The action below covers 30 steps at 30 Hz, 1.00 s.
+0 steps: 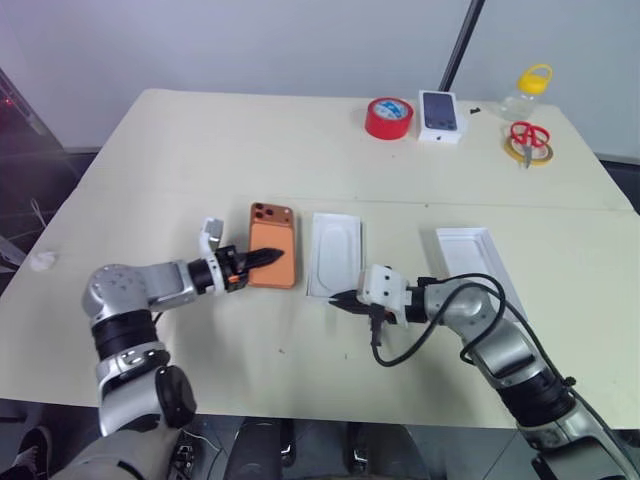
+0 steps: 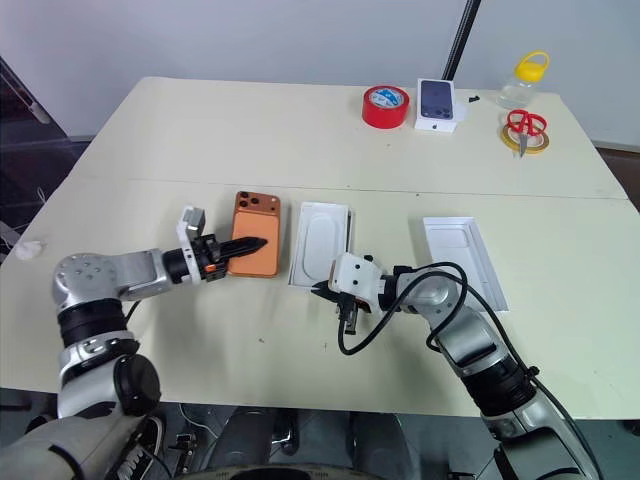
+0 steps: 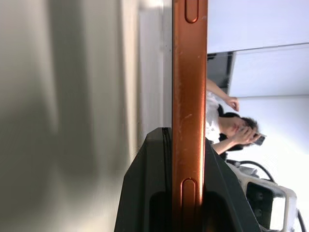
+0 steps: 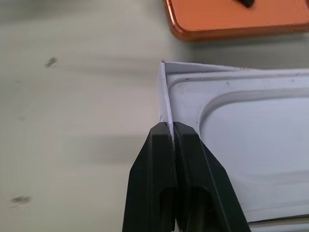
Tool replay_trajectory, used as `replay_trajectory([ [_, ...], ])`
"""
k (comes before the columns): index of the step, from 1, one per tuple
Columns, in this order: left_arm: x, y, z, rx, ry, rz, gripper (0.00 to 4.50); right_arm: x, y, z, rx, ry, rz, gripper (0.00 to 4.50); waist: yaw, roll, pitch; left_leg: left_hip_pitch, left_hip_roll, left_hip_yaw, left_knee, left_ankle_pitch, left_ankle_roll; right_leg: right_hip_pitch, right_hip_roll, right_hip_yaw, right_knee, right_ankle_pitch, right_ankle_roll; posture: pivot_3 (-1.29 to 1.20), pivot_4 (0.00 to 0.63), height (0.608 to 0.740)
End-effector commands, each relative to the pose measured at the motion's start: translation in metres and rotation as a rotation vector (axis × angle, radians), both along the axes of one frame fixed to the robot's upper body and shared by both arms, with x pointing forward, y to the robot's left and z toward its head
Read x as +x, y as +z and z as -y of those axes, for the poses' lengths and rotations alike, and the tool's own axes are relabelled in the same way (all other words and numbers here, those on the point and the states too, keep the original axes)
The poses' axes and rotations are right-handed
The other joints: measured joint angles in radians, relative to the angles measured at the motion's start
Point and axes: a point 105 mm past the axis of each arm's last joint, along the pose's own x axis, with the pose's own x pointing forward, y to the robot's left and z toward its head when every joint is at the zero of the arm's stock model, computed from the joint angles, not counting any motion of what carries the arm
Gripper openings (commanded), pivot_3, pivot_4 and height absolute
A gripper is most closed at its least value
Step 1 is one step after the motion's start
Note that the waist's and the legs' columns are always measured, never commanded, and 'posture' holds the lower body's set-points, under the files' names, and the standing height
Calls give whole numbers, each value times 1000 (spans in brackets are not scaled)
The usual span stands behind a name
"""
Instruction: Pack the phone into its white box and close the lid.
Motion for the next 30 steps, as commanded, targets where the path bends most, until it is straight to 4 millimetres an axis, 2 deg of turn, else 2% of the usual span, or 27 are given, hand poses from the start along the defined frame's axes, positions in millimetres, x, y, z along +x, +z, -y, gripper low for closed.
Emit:
replay_trajectory([
  [1,8,27,8,-37,10,106,0,9,10,-2,20,-18,61,20,-1,0,0,0,0,0,0,0,1,0,0,0,0,0,0,0,150,733],
  [2,9,30,13,-42,2,113,0,7,11,-4,40,-7,36,20,-1,0,0,0,0,0,1,2,3,1,1,0,0,0,1,0,150,733],
  [5,12,34,22,-52,-15,124,0,-4,20,-8,100,59,-11,936,-2,-1,1,0,2,0,1,2,3,1,3,0,0,0,1,0,150,733],
  [12,15,29,42,-50,-71,118,0,-2,48,9,189,44,4,4444,-1,-1,1,1,6,0,4,2,3,2,9,-1,2,0,1,0,150,733],
  [14,15,25,58,-39,-113,119,0,10,58,28,222,-42,31,4444,-1,-1,2,1,6,0,7,2,3,3,9,-1,3,0,1,0,150,733],
  [17,16,14,75,0,-145,115,0,23,58,57,185,-157,84,4444,6,-2,2,0,6,-1,11,-2,9,6,8,-2,2,0,1,0,150,733],
  [20,21,7,82,22,-145,100,0,26,55,69,165,-203,103,4444,2,-2,2,0,6,0,11,-4,13,6,7,-1,0,0,1,0,150,733],
  [23,19,4,89,20,-170,88,0,26,54,71,176,-224,106,4444,-1,-1,3,0,6,0,10,-4,13,5,7,-1,1,0,1,0,150,733],
  [30,18,8,90,55,-199,105,3356,25,49,65,177,-229,117,4500,-1,-1,3,1,7,0,12,-4,12,6,8,-2,2,0,1,0,150,733],
])
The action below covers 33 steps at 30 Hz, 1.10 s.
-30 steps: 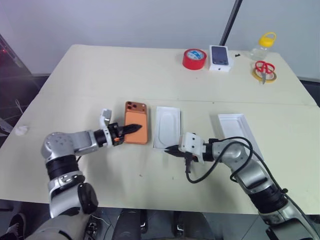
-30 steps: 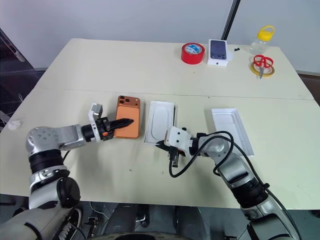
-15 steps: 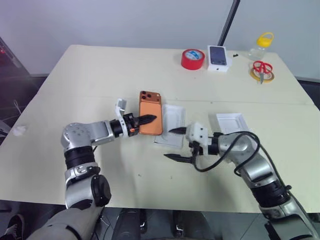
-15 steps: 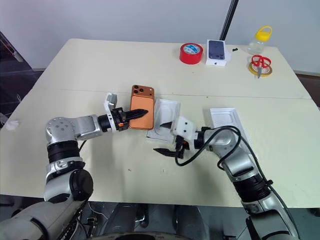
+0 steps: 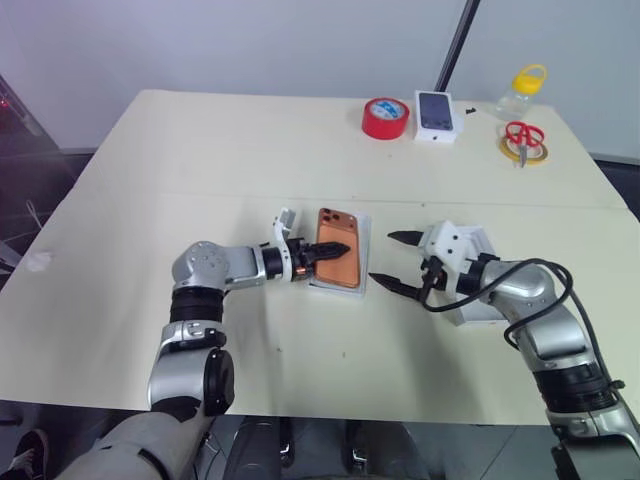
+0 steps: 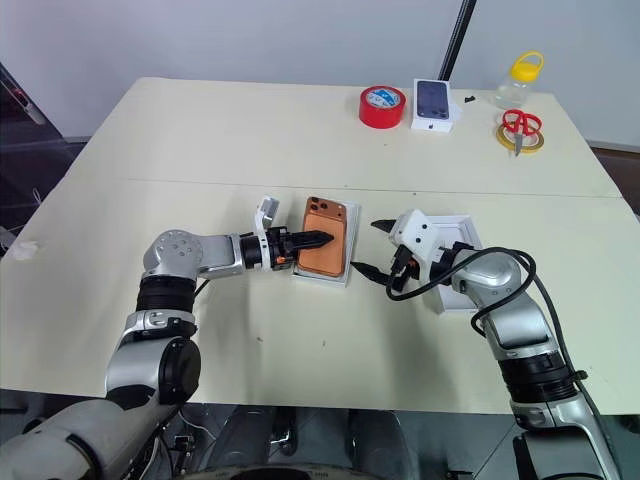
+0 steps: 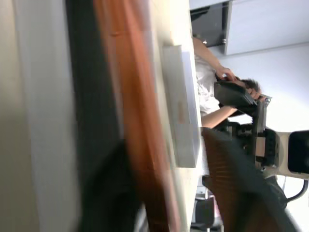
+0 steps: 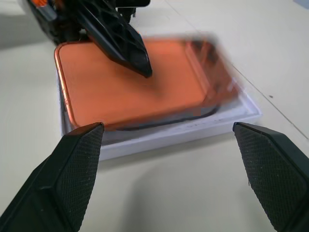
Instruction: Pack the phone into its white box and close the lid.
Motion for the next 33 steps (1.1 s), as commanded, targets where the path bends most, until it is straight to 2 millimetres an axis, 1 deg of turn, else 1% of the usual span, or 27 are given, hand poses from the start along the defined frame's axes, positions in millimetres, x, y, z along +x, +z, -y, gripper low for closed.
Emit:
replay_trajectory([
  [1,2,14,0,21,-16,57,3356,0,10,-5,9,15,55,4500,0,0,0,0,0,0,0,0,0,0,0,0,0,0,0,0,150,733],
  [4,4,15,-4,77,-22,89,3356,2,10,-8,14,20,59,4500,-2,0,0,0,0,0,0,0,0,0,0,0,0,0,0,0,150,733],
  [7,5,21,-6,106,-35,113,3356,5,10,-14,14,33,65,4500,-2,0,0,0,0,0,0,1,-2,0,1,0,0,0,0,0,150,733],
  [8,5,22,-5,109,-39,119,3356,6,10,-15,16,34,66,4500,-3,0,0,0,0,0,0,3,-5,0,1,0,0,0,0,0,150,733],
  [13,0,27,3,143,-72,164,3356,7,9,-20,19,41,70,4500,1,0,0,0,1,0,0,3,-5,0,1,0,0,0,0,0,150,733],
  [15,-1,27,2,161,-75,175,3356,7,7,-20,13,42,73,4500,1,0,0,0,0,0,0,3,-5,1,1,0,0,0,0,0,150,733],
  [18,-2,28,-8,217,-67,203,3356,6,7,-20,9,44,75,4500,0,0,0,0,0,0,1,3,-5,1,1,0,0,0,0,0,150,733],
  [23,2,37,-26,252,-36,236,3356,7,6,-22,11,43,75,4500,-3,0,0,0,1,0,0,4,-6,0,2,0,1,0,0,0,150,733],
  [26,4,41,-32,257,-16,247,3356,9,6,-22,12,38,76,4500,0,0,0,0,1,0,0,4,-6,1,3,0,1,0,0,0,150,733],
  [28,4,40,-34,275,-10,257,3356,10,7,-22,16,34,77,4500,1,0,0,0,1,0,1,4,-6,1,3,0,1,0,0,0,150,733],
  [30,6,40,-37,258,17,254,3356,12,8,-21,22,26,76,4500,1,0,0,0,0,0,1,4,-6,1,3,0,0,0,0,0,150,733],
  [31,7,41,-40,256,34,270,3128,14,8,-20,21,20,74,4500,0,0,0,0,0,0,1,4,-6,1,3,0,0,0,0,0,150,733],
  [33,9,37,-46,295,67,301,2516,19,9,-15,20,-14,74,3917,-1,0,0,0,0,0,1,4,-6,1,2,0,1,0,0,0,150,733],
])
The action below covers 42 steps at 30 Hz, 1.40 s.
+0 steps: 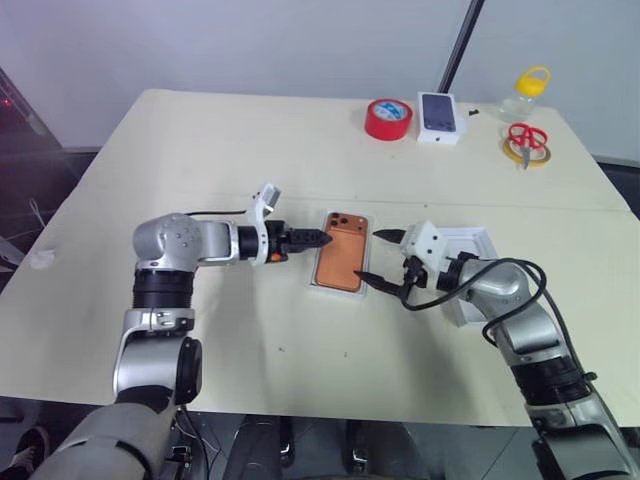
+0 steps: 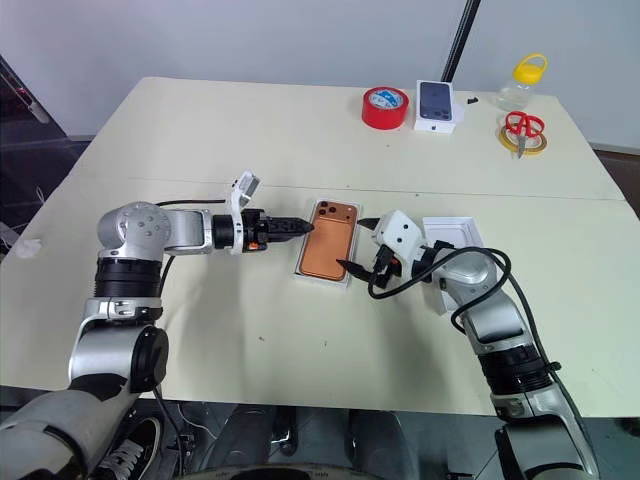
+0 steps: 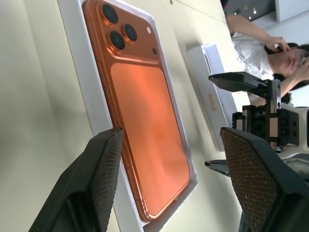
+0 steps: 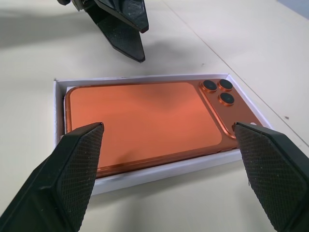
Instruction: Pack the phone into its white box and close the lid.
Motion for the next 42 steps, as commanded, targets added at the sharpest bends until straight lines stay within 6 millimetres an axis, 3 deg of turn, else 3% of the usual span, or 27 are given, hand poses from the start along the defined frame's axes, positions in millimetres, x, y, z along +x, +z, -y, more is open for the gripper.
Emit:
replay_trajectory([
  [1,4,8,-10,20,49,100,2162,10,13,7,-5,-42,58,3632,-3,0,0,0,0,0,0,0,0,0,0,0,0,0,0,0,150,733],
  [5,8,-8,-21,188,73,204,61,17,5,17,-91,-88,89,1515,-2,0,0,1,1,0,-1,0,-1,0,0,0,0,0,0,0,150,733],
  [8,13,-21,-21,230,76,217,0,21,-4,19,-144,-109,96,44,3,0,0,1,0,0,0,0,-1,0,0,0,0,0,0,0,150,733],
  [11,15,-39,-14,253,53,190,0,23,-18,20,-200,-117,82,44,2,0,0,0,0,0,0,0,0,1,0,0,0,0,0,0,150,733],
  [15,7,-53,14,255,-65,167,0,22,-32,21,-264,-106,61,44,3,1,0,1,0,0,0,0,0,1,0,0,0,0,0,0,150,733],
  [18,-3,-50,40,226,-180,188,0,17,-25,21,-200,-95,36,44,6,1,-1,2,-1,0,1,0,0,2,0,0,-1,0,0,0,150,733],
  [22,-15,-39,77,164,-293,213,0,7,-28,41,-257,-101,13,44,24,1,-1,1,-1,0,2,-1,2,3,0,0,-1,0,0,0,150,733],
  [27,-25,-40,107,136,-346,232,0,-12,-29,61,-292,-112,-36,44,31,1,-1,0,-2,0,4,-5,9,4,-2,0,-2,-1,0,0,150,733],
  [33,-32,-55,108,142,-354,209,0,-25,-35,68,-293,-118,-90,44,23,1,-1,1,-1,0,4,-6,10,4,-3,-1,-2,-1,0,0,150,733],
  [38,-27,-59,97,154,-318,206,0,-25,-33,67,-277,-121,-100,44,23,1,-1,2,-1,0,4,-6,11,4,-3,-1,-2,-1,0,0,150,733],
  [42,-23,-56,86,157,-294,227,0,-18,-31,77,-309,-173,-47,44,21,1,-1,2,-1,0,4,-6,11,4,-3,-1,-2,-1,0,0,150,733],
])
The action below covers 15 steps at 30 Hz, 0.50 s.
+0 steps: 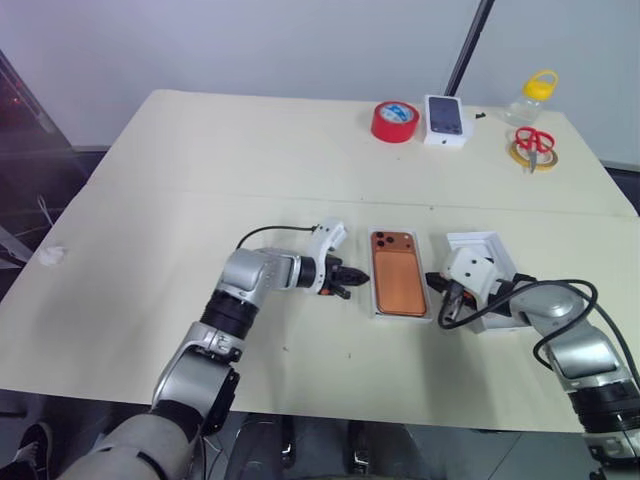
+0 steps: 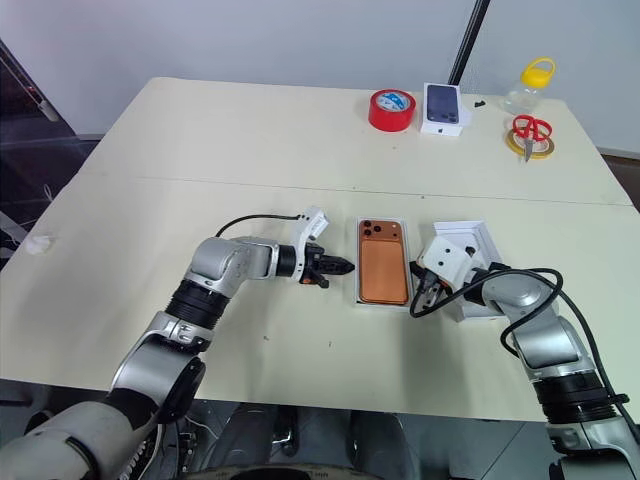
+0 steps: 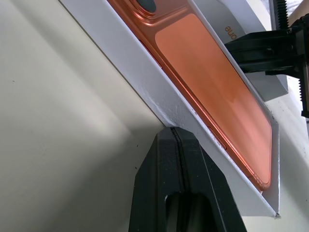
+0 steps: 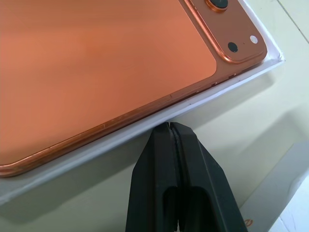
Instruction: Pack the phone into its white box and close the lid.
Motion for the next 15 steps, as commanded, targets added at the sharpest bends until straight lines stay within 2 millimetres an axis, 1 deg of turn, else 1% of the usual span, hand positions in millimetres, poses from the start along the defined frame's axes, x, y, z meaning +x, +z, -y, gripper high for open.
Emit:
replay_trajectory([
  [1,2,6,-6,-12,1,43,0,-1,7,-4,-2,39,45,44,-2,0,0,0,0,0,0,0,0,0,0,0,0,0,0,0,150,733],
  [5,17,17,-24,-30,71,96,0,-2,16,7,15,7,58,44,-4,0,0,0,0,0,0,0,0,0,0,0,0,0,0,0,150,733],
  [6,18,26,-29,-70,74,101,0,-2,23,11,55,-18,52,44,-4,0,0,0,0,0,0,0,0,0,0,0,0,0,0,0,150,733],
  [7,17,34,-32,-100,65,109,253,-2,30,16,96,-45,49,10,-4,0,0,0,0,0,0,0,0,0,0,0,1,0,0,0,150,733],
  [9,16,46,-41,-105,40,208,844,-1,45,25,121,-91,81,528,-3,1,1,-1,0,0,0,0,0,-1,0,0,1,0,0,0,150,733],
  [10,16,50,-46,-108,38,242,1216,-2,51,27,135,-101,91,764,-3,1,1,-1,0,0,0,0,0,-1,0,0,1,0,0,0,150,733],
  [13,12,62,-59,-148,18,322,2709,-8,62,29,217,-126,92,2229,0,1,1,0,0,0,0,0,0,0,0,0,0,0,0,0,150,733],
  [14,10,66,-64,-164,13,348,3123,-10,62,30,238,-148,90,2704,1,1,1,0,0,0,0,0,0,0,-1,0,0,0,0,0,150,733],
  [15,7,71,-69,-180,-8,395,3677,-11,60,32,237,-168,90,3282,1,1,1,0,0,0,0,0,0,0,-1,0,0,0,0,0,150,733],
])
